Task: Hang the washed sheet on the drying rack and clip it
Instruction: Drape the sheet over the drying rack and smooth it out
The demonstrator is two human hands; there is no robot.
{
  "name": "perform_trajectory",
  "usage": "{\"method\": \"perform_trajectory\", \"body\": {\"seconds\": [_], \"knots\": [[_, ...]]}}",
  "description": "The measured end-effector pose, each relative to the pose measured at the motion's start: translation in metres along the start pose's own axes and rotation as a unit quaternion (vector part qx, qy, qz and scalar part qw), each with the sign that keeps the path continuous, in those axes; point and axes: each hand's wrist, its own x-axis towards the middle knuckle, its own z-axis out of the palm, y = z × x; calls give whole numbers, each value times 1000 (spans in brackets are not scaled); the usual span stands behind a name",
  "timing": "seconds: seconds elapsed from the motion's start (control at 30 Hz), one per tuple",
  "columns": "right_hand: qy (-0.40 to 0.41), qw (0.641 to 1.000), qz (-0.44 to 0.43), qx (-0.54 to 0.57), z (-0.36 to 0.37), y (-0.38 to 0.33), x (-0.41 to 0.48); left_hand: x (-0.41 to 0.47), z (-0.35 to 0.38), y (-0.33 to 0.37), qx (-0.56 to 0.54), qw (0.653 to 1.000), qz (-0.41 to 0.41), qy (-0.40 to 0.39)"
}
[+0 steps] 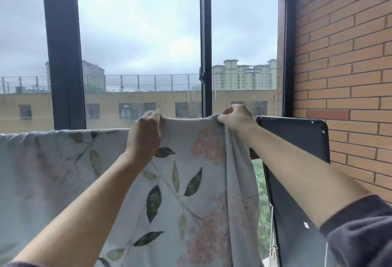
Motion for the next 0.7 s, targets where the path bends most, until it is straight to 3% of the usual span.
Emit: {"method": "perform_trajectory", "body": {"seconds": [0.17, 0.37, 0.7], "knots": [[1, 997, -41, 59, 15, -28, 5, 3, -16, -25, 2, 998, -39, 50], [-56, 984, -91, 140, 60, -73, -4, 1, -52, -72, 37, 992, -87, 80], [-138, 966, -116, 186, 128, -135, -44, -11, -117, -145, 172, 965, -196, 13]]}}
